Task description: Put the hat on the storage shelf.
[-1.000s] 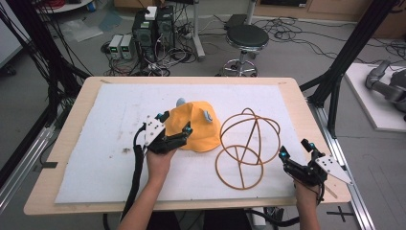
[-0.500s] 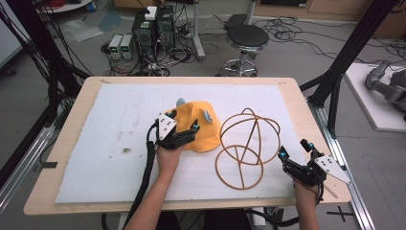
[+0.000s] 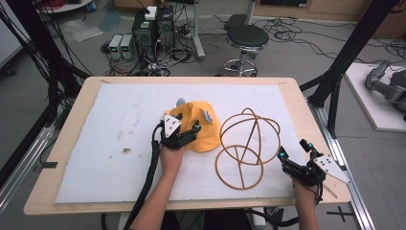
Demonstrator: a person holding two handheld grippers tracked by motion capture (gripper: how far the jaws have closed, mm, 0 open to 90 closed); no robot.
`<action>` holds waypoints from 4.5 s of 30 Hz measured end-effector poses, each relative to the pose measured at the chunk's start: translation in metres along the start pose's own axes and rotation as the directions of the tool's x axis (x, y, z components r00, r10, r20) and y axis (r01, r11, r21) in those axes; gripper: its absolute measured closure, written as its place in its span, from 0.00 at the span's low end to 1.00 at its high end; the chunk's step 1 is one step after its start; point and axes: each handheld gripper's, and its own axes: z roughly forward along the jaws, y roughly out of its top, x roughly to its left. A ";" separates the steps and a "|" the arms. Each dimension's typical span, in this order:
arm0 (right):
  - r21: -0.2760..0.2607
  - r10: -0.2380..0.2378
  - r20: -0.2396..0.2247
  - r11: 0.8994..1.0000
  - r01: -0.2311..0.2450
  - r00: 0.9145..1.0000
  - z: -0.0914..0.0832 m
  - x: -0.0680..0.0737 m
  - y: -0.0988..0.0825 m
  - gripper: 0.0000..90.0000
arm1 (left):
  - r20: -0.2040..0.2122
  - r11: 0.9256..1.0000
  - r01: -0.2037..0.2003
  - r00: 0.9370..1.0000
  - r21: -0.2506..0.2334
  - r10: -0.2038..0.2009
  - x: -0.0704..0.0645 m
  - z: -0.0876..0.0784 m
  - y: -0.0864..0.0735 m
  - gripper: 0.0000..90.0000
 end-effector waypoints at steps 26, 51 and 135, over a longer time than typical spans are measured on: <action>0.006 -0.002 0.000 1.000 0.002 1.000 0.000 0.001 -0.001 0.13 | 0.073 0.997 -0.004 0.997 -0.082 0.010 -0.005 -0.014 0.011 0.98; 0.004 -0.012 -0.007 1.000 0.012 1.000 0.001 0.003 0.001 0.13 | 0.106 0.940 0.091 0.993 -0.329 -0.059 0.015 -0.066 0.081 0.98; -0.007 0.006 0.005 1.000 -0.006 1.000 -0.003 -0.003 0.000 0.13 | 0.380 0.907 0.000 0.908 -0.421 0.176 -0.109 -0.100 0.117 0.26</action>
